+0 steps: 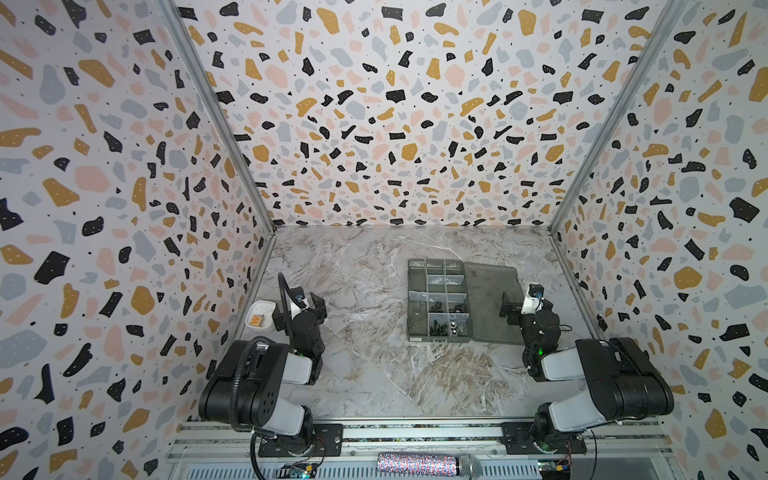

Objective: Sort the screws and nuts into containers

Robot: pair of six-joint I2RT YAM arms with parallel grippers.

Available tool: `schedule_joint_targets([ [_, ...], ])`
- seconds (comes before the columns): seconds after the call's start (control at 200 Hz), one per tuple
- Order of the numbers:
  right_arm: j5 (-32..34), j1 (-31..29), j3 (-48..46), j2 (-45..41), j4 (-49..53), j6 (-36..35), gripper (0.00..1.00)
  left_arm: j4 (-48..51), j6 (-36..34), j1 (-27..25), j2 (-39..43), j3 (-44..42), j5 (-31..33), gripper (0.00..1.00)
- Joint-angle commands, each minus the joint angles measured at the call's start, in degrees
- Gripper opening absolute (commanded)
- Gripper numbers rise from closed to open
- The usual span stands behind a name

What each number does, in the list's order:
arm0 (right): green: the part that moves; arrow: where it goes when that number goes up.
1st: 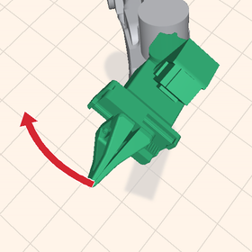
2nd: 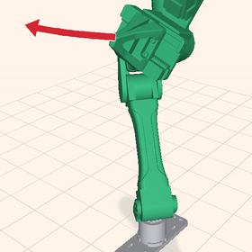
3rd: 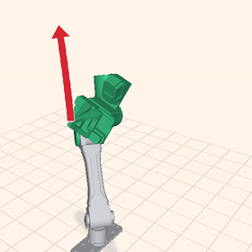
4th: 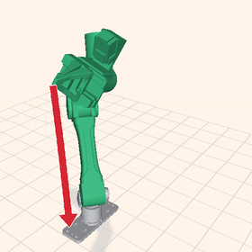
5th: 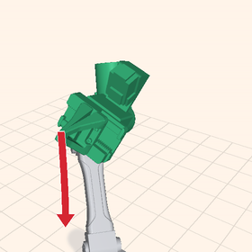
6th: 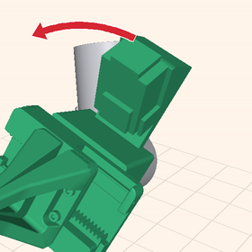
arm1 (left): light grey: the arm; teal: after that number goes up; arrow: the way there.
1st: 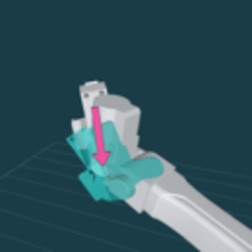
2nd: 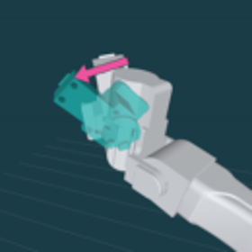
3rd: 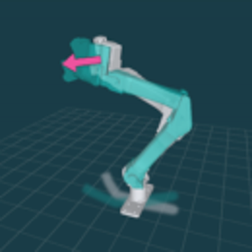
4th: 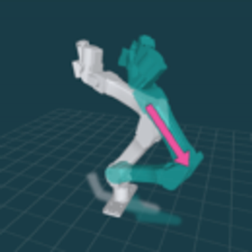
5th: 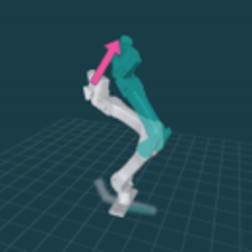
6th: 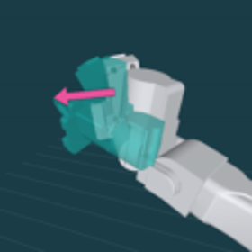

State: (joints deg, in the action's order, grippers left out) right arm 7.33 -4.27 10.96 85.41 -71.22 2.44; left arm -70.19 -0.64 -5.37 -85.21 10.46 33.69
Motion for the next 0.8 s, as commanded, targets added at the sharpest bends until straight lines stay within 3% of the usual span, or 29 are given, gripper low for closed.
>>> schedule_joint_targets([
  [0.0,1.5,-0.9,0.0,-0.4,-1.3,-0.9,0.99,-1.8,2.5,0.5,0.8,1.0,3.4,1.0],
  [0.796,3.5,-2.0,-0.1,0.2,-2.3,-1.4,0.99,-1.9,2.5,0.4,0.8,1.0,3.6,1.0],
])
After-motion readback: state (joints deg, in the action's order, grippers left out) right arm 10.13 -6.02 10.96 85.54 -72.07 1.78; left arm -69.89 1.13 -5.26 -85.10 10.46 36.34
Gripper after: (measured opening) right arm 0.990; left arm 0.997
